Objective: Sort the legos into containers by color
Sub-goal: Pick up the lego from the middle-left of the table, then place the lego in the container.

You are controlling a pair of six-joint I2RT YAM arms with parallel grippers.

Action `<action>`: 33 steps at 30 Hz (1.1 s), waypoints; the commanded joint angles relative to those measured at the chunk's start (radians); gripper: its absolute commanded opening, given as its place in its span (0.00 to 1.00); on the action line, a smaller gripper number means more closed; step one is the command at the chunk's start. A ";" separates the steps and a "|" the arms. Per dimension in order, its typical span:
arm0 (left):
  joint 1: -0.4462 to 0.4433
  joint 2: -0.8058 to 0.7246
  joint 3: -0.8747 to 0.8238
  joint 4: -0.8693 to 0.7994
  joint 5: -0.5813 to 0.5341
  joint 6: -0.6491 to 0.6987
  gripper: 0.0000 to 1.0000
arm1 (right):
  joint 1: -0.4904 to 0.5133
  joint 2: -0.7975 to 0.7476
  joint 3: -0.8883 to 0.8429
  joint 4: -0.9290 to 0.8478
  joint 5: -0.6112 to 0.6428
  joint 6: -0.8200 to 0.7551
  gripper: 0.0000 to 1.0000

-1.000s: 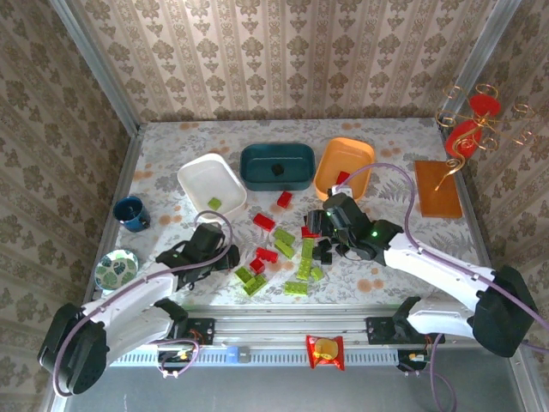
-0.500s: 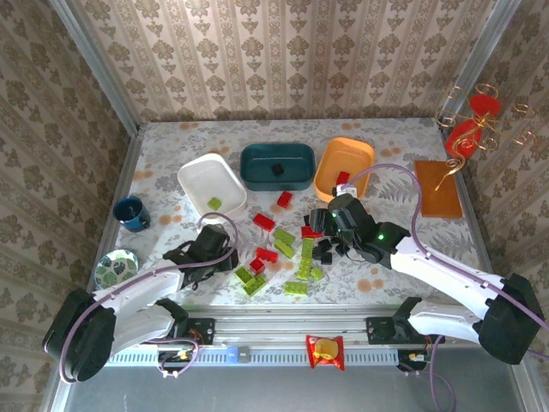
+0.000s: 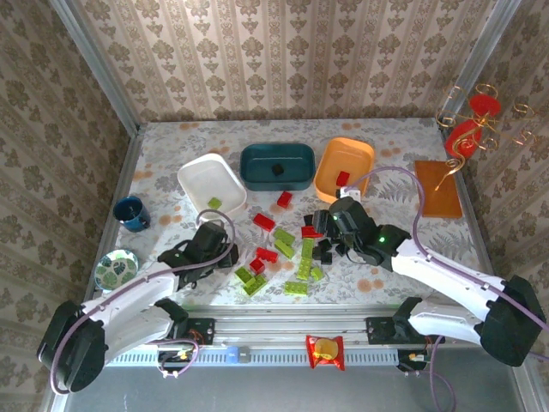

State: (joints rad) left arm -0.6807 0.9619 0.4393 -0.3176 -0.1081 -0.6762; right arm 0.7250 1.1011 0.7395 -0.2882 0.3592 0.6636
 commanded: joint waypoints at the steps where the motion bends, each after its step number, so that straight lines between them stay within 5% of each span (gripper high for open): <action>1: -0.016 0.025 0.123 0.026 0.004 0.036 0.38 | 0.005 -0.059 -0.038 -0.014 0.085 0.053 0.69; 12: -0.099 0.614 0.721 0.225 0.085 0.143 0.35 | 0.005 -0.262 -0.148 -0.150 0.224 0.160 0.70; 23: -0.145 1.194 1.405 0.055 0.205 0.196 0.36 | 0.005 -0.353 -0.180 -0.216 0.223 0.176 0.70; 28: -0.146 1.322 1.591 0.019 0.223 0.171 0.58 | 0.005 -0.334 -0.177 -0.217 0.212 0.162 0.71; 33: -0.140 1.294 1.679 -0.019 0.214 0.195 0.70 | 0.004 -0.299 -0.167 -0.200 0.166 0.135 0.73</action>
State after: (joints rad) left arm -0.8288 2.3234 2.0567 -0.3080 0.0948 -0.5011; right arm 0.7250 0.7891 0.5709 -0.4793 0.5346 0.8104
